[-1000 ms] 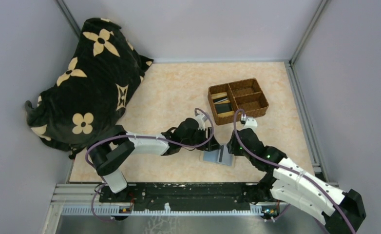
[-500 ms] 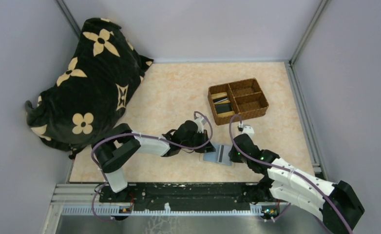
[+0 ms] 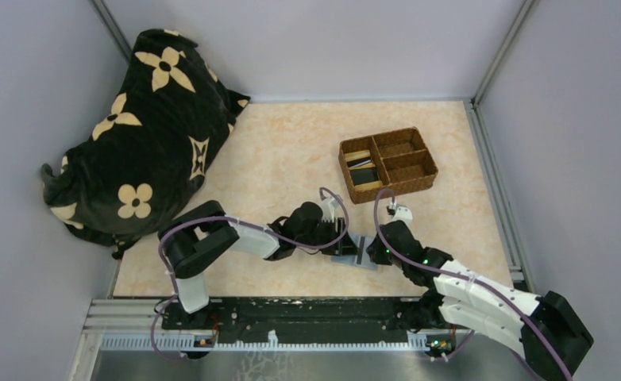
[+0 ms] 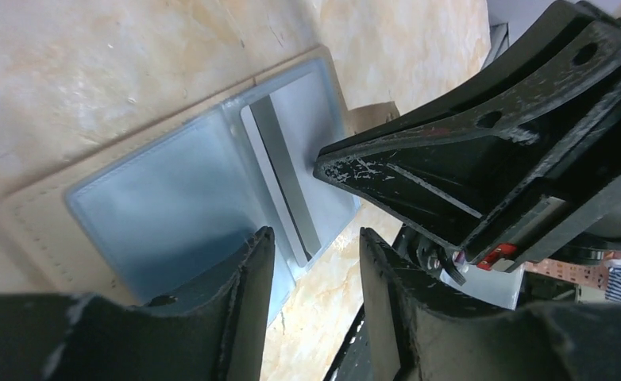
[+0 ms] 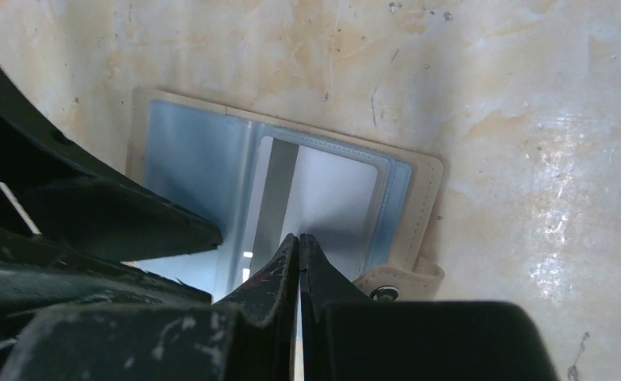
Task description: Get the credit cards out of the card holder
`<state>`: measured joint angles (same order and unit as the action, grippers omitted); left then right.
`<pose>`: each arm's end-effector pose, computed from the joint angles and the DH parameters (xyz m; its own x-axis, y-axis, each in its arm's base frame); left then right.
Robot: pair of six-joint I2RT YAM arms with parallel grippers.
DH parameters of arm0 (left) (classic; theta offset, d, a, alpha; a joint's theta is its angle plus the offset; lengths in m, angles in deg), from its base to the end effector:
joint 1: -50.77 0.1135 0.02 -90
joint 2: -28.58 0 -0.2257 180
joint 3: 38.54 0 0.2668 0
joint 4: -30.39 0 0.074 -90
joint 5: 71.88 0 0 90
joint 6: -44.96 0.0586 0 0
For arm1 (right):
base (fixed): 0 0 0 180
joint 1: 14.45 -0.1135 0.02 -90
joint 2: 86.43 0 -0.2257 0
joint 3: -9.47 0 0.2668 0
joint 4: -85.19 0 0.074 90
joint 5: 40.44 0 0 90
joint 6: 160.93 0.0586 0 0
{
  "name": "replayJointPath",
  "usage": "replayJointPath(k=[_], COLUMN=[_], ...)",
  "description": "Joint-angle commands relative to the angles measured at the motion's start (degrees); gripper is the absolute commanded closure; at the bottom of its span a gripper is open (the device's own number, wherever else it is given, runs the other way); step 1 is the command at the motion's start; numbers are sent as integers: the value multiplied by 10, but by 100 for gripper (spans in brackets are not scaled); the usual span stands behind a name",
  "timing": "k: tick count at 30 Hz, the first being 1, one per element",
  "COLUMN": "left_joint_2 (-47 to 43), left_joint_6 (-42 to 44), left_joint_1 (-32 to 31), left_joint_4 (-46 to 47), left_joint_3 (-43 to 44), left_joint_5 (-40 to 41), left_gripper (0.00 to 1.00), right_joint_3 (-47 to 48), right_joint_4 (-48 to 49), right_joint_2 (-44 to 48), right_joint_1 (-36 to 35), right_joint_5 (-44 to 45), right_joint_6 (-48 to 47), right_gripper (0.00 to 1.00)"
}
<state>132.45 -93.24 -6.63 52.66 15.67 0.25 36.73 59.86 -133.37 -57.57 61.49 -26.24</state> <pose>0.1799 -0.3147 0.0696 -0.8724 0.0472 -0.4866 0.4475 0.4777 -0.7560 0.1615 0.1347 0.0957 -0.7623 0.2288 -0.6054 -0.0366 0.9187 0.3933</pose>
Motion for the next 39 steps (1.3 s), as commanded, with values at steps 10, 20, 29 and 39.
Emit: replayJointPath(k=[10,20,29,39], left_joint_2=[81,87,89,92], left_joint_6=[-30,-41,-43,-42], left_joint_1=[-19,-19,-19,-16], left_joint_4=[85,111,120,126], left_joint_3=[25,16,12,7], left_joint_5=[-49,-50,-51,-51], left_gripper=[49,54,53,52], right_joint_3=[-16,12,17,14], right_joint_4=[-8,-87,-166,-222], right_joint_2=[-4,80,97,123], right_joint_1=[-2,8,43,43], right_joint_5=[-11,26,61,109], right_joint_6=[6,35,100,157], right_gripper=[99,99,98,100])
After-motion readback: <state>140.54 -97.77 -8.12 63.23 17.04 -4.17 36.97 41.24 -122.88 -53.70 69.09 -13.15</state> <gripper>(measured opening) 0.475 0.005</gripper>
